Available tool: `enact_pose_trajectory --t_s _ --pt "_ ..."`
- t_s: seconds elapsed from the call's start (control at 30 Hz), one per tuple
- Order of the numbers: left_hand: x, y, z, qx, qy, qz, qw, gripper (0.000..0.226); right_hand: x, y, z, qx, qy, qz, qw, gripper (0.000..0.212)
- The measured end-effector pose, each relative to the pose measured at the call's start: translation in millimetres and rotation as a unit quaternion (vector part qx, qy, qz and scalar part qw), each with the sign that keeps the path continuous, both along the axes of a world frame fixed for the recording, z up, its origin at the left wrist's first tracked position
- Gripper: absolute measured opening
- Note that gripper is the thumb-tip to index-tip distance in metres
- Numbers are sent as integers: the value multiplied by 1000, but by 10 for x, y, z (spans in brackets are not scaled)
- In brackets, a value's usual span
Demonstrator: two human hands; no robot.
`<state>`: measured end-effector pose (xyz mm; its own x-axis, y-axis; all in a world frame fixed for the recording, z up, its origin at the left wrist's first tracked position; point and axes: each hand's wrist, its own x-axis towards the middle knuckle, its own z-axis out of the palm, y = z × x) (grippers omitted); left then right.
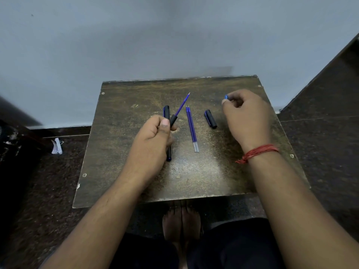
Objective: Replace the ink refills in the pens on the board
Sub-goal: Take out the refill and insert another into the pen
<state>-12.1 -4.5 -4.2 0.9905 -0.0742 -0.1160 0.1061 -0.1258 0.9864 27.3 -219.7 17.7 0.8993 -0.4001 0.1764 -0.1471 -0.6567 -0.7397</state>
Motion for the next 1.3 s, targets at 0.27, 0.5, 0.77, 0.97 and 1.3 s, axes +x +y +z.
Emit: enact_pose_trajectory --t_s 0.27,0.5,0.77,0.97,1.3 --pt "0 1 -5 -1 -4 -4 1000 37 43 23 -137 -128 116 25 985 13" --pt "6 2 -10 0 -2 -4 1000 38 38 33 -114 -133 127 31 982 16" --pt "21 16 -32 0 4 2 1000 39 -40 180 98 3 -11 29 1000 7" --pt "27 -5 -11 -3 -4 4 1000 35 -175 560 145 366 82 142 916 20" --pt "31 -20 -47 18 -12 -7 1000 37 -207 636 153 406 107 154 894 14"
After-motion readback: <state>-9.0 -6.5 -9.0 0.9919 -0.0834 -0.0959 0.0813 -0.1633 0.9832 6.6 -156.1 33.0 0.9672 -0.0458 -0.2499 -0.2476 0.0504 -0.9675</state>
